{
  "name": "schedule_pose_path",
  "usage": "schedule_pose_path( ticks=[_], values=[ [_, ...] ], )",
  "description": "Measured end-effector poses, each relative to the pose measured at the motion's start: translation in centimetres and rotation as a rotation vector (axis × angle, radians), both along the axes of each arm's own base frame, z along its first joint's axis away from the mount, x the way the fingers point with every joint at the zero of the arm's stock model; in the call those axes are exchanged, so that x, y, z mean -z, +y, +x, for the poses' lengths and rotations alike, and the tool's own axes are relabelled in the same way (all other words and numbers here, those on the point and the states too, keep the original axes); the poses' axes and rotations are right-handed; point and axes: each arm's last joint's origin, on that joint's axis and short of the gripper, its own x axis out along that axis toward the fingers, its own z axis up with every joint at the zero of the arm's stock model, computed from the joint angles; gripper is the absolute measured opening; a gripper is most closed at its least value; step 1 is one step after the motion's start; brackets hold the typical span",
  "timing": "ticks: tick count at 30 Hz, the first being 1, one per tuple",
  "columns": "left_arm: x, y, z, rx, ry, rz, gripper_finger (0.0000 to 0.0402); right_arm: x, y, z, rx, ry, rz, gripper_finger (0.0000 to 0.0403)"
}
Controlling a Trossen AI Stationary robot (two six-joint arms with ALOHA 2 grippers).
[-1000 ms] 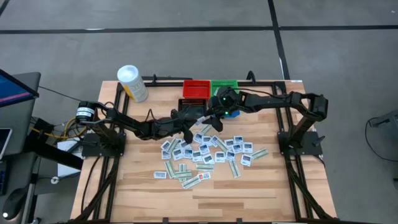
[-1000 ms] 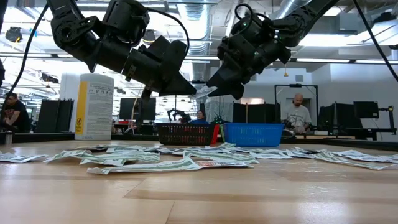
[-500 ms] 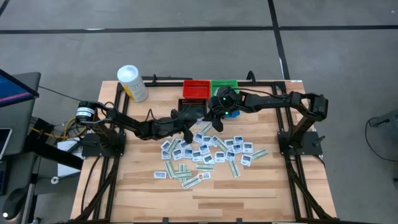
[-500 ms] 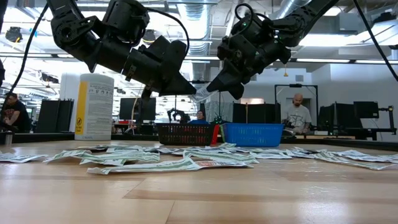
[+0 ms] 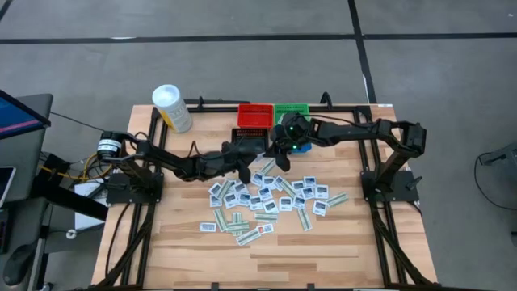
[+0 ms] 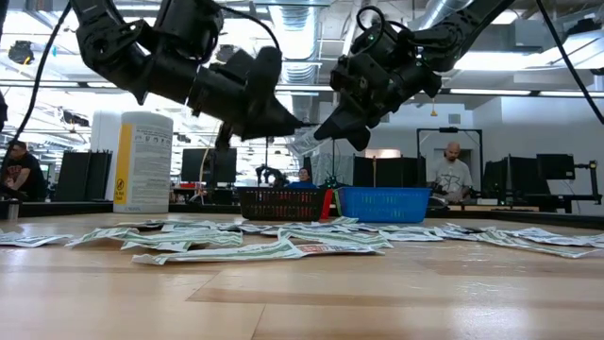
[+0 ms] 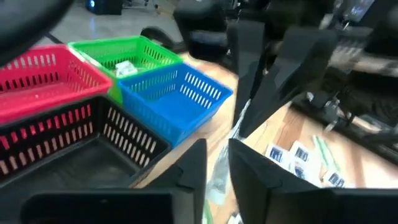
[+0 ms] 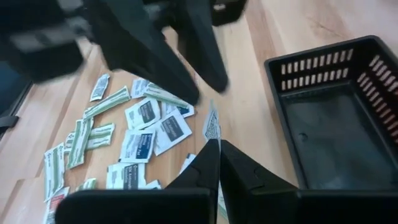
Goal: Pick & Place First Aid Supplies
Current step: Put the ointment pack into the green basket
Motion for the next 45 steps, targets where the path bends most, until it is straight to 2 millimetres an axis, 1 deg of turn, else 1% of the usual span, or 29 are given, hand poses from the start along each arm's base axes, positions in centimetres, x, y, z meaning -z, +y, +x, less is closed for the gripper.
schedule_pose_path(
  ticks=[3,7,10,13,17,20,25,28,30,32,37,41,45],
  values=[
    [-1.3,0.3,-0.3,-0.007,-0.042,-0.001,0.0097,0.0,-0.8,-0.3,0.026,0.004,0.004,0.0001],
    [-3.9,0.9,-1.2,-0.03,-0.124,0.007,0.011,-0.7,-2.7,-1.4,0.122,0.009,0.022,0.0001],
    [-5.6,1.3,-2.2,-0.044,-0.153,0.009,0.011,-1.3,-4.7,-2.9,0.228,0.028,0.01,0.0001],
    [-6.7,1.3,-3.1,-0.046,-0.151,0.009,0.0107,-1.8,-6.9,-4.7,0.336,0.05,0.002,0.0001],
    [-7.1,1.0,-3.8,0.032,-0.094,-0.006,0.0106,-1.5,-9.6,-7.1,0.465,0.098,0.044,0.0],
    [-7.2,0.8,-4.4,0.111,-0.06,-0.04,0.0106,-1.4,-11.0,-8.3,0.539,0.12,0.043,0.0],
    [-7.6,0.4,-5.0,0.206,-0.037,-0.072,0.0104,-1.5,-12.3,-9.4,0.649,0.117,0.06,0.0],
    [-7.8,0.4,-5.5,0.219,-0.02,-0.075,0.0104,-1.4,-12.5,-9.7,0.676,0.126,0.056,0.0004],
    [-7.9,0.4,-5.8,0.223,-0.005,-0.078,0.0104,-1.3,-12.4,-9.6,0.688,0.14,0.042,0.0017],
    [-8.1,0.4,-6.2,0.242,0.005,-0.085,0.0104,-1.3,-12.1,-9.3,0.683,0.151,0.04,0.0041],
    [-8.6,1.1,-7.5,0.271,0.013,-0.099,0.0104,-1.2,-11.4,-8.8,0.682,0.161,0.035,0.0124],
    [-8.1,1.4,-8.7,0.256,0.006,-0.104,0.0104,-1.1,-10.9,-8.5,0.747,0.191,0.054,0.0184],
    [-7.2,1.6,-9.9,0.242,0.006,-0.107,0.0104,-0.9,-10.3,-8.5,0.773,0.235,0.074,0.0223]
  ],
)
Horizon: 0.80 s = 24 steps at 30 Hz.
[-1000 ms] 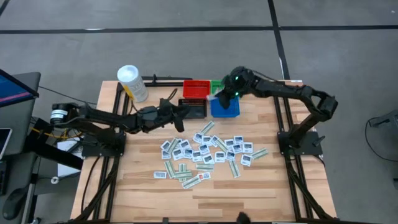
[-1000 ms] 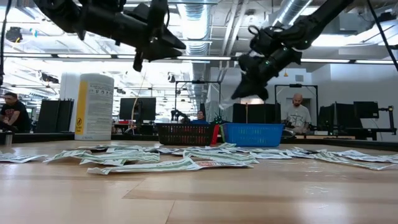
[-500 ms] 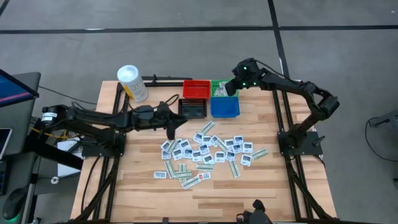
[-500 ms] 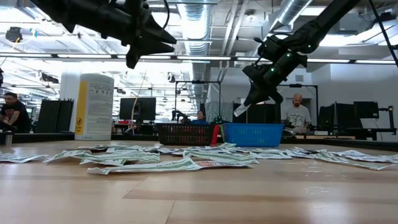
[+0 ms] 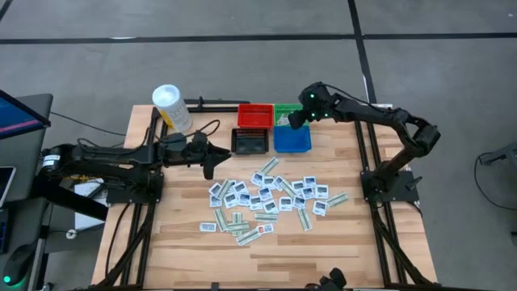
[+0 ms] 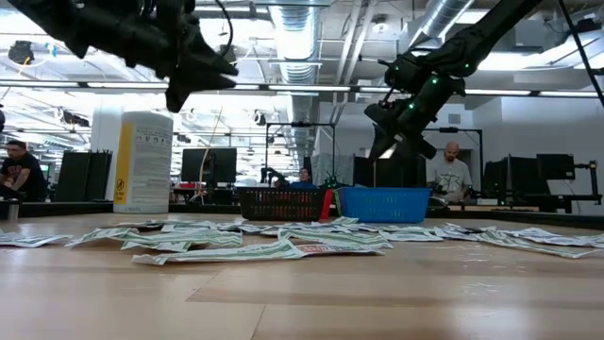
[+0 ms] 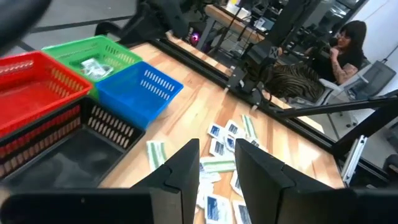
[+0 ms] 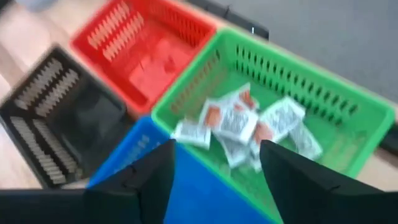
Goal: Pick & Place First Aid Supplies
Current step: Put the ointment pack into the green basket
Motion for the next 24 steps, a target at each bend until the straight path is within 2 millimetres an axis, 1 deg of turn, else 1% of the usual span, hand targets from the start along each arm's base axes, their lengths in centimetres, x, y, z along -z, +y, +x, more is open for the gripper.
schedule_pose_path(
  ticks=[2,4,7,11,14,18,21,24],
  values=[
    [0.5,0.0,-0.4,-0.003,0.007,-0.011,0.0104,0.1,0.5,0.0,-0.029,0.02,0.024,0.0234],
    [0.9,-0.1,-0.7,-0.005,0.008,-0.025,0.0104,-0.2,1.4,0.4,-0.062,0.016,0.023,0.0241],
    [1.5,-0.1,-1.1,-0.003,0.02,-0.028,0.0104,-1.1,3.0,1.1,-0.122,-0.003,0.007,0.0244],
    [1.8,-0.1,-1.2,-0.003,0.03,-0.029,0.0104,-3.0,5.6,2.1,-0.205,-0.059,-0.068,0.0244],
    [1.9,-0.1,-1.1,-0.003,0.036,-0.03,0.0104,-4.4,7.9,2.6,-0.311,-0.087,-0.133,0.0244],
    [2.4,-0.2,-1.3,0.006,0.091,-0.005,0.0104,-5.4,11.0,3.0,-0.472,-0.09,-0.201,0.0244],
    [2.6,-0.2,-1.4,0.01,0.12,0.005,0.0104,-5.5,13.0,3.4,-0.57,-0.072,-0.222,0.0244],
    [2.7,-0.2,-1.4,0.012,0.134,0.009,0.0104,-5.0,14.4,3.7,-0.624,-0.042,-0.201,0.0244]
  ],
)
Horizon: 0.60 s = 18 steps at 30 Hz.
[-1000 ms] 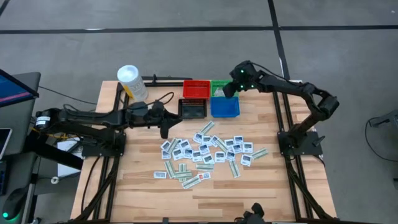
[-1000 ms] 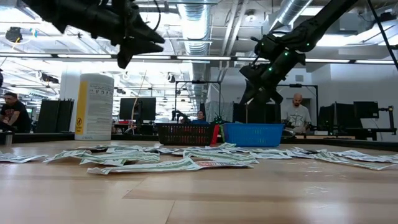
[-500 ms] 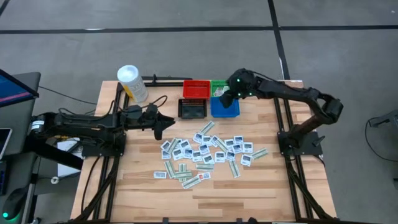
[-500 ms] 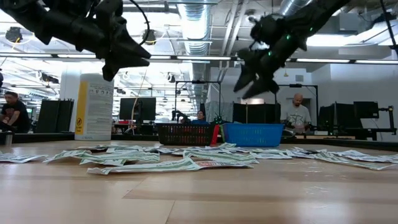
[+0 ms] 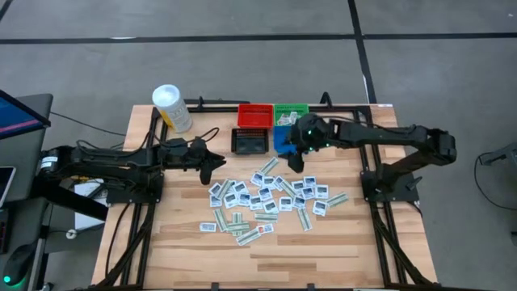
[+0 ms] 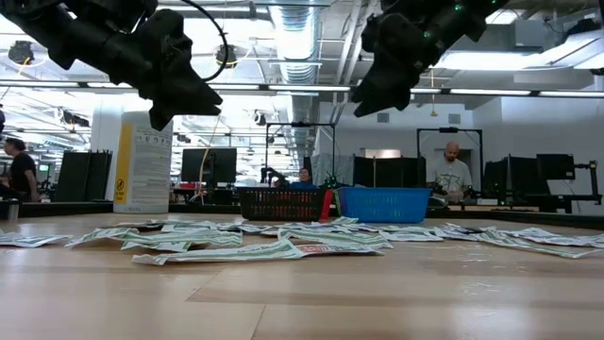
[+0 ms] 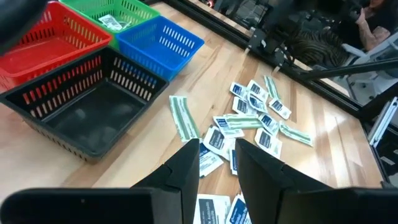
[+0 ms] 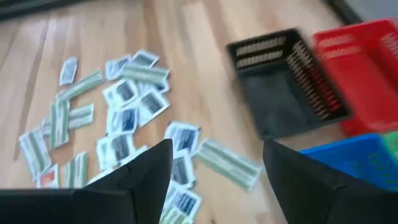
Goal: Pick & Place First Aid Supplies
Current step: Put the ointment pack into the green basket
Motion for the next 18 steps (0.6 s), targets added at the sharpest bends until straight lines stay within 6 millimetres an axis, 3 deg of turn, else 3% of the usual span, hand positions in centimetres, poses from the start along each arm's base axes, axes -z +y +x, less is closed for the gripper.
schedule_pose_path(
  ticks=[8,14,18],
  values=[
    [0.6,-0.1,-0.2,0.031,0.02,0.008,0.0104,2.0,2.5,1.1,-0.065,0.093,0.043,0.0244],
    [2.6,-0.9,-0.9,0.169,0.068,-0.157,0.0104,2.7,3.1,0.8,-0.045,0.184,0.013,0.0244],
    [2.8,-2.3,-1.0,0.349,0.078,-0.222,0.0104,2.7,3.0,0.5,-0.029,0.21,-0.007,0.0244]
  ],
)
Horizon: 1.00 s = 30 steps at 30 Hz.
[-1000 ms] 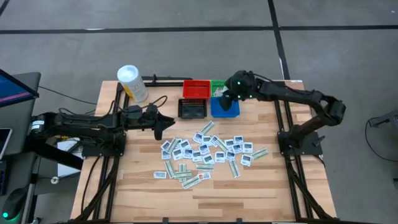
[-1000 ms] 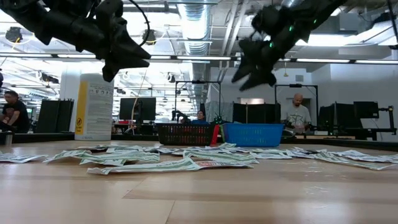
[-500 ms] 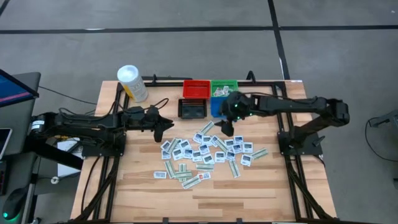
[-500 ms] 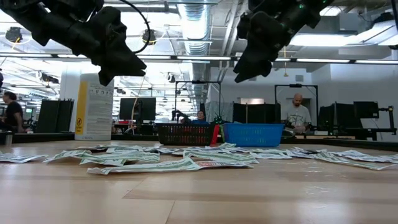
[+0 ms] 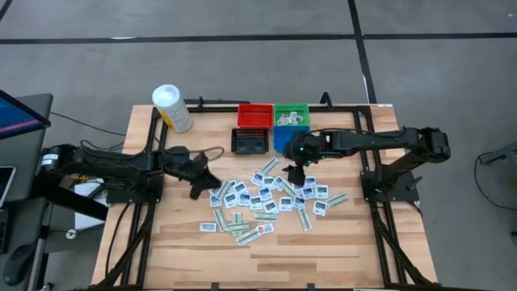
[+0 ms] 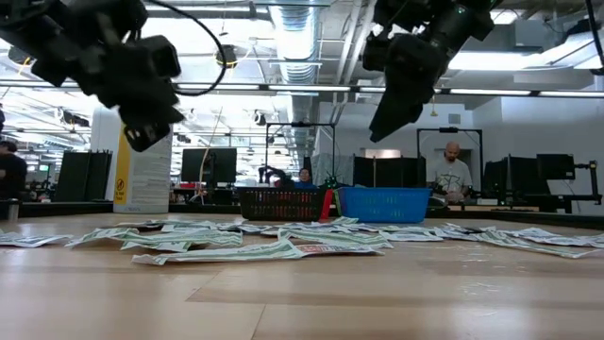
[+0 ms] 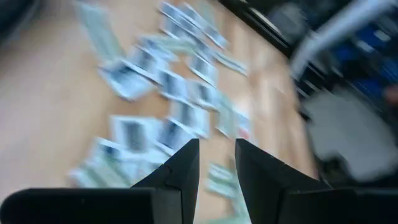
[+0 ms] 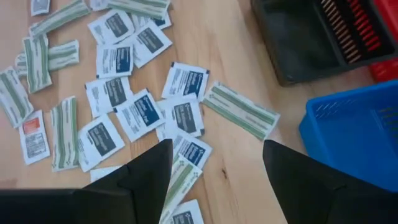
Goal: Pick & Place First Aid Supplies
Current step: Put the ointment pack into the green basket
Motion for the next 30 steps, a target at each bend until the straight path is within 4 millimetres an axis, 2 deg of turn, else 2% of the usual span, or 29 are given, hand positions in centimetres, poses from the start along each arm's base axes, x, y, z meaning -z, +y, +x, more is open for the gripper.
schedule_pose_path(
  ticks=[6,10,19,25,30],
  values=[
    [0.0,-3.5,-0.4,0.238,0.002,-0.031,0.0104,0.2,0.0,-0.3,-0.008,0.038,-0.012,0.0244],
    [0.1,-5.5,-0.9,0.305,0.047,-0.067,0.0104,0.3,0.0,-0.4,-0.014,0.053,-0.027,0.0244],
    [2.1,-7.8,-3.2,0.18,0.354,-0.106,0.0104,0.3,0.0,-0.5,-0.046,0.069,-0.05,0.0244],
    [2.4,-8.5,-3.7,0.082,0.366,-0.069,0.0104,0.3,-0.2,-0.5,-0.059,0.071,-0.065,0.0244],
    [3.2,-8.9,-3.7,0.076,0.405,-0.021,0.0104,0.3,-0.6,-0.6,-0.057,0.072,-0.074,0.0244]
  ],
)
